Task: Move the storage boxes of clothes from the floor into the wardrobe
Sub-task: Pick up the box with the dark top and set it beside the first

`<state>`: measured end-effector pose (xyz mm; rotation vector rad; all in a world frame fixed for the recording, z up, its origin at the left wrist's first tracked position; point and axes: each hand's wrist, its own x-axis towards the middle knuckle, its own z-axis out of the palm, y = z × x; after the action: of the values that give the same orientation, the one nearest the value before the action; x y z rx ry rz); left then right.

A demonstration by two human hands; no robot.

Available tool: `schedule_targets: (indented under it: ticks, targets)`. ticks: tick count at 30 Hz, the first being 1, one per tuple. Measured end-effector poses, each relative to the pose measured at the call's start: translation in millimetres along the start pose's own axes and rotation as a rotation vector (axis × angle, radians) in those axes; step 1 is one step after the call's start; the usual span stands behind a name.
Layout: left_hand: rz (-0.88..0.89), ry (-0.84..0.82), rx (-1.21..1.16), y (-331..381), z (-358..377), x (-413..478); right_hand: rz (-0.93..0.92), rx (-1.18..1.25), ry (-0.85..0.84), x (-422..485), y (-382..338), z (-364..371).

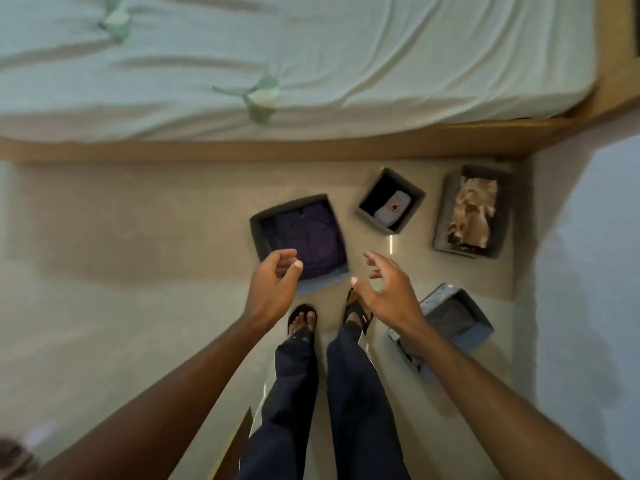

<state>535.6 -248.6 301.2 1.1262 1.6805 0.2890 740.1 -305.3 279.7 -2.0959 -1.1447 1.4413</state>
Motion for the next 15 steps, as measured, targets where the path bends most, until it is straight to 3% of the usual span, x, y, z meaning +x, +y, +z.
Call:
schedule_targets:
  ticks: [8, 12, 15]
  targets:
    - [-0.219, 0.029, 0.193, -178.1, 40.0, 139.9, 0.035, -0.319, -0.173, 172.1, 117.3, 112.9]
    - [-0.285, 0.049, 0.437, -253.4, 54.9, 206.6, 0.02, -0.412, -0.165, 237.9, 176.1, 159.7]
    - [-0.346, 0.017, 0.391, -289.2, 64.3, 247.1, 0.022, -0.402, -0.138, 273.8, 200.2, 182.5]
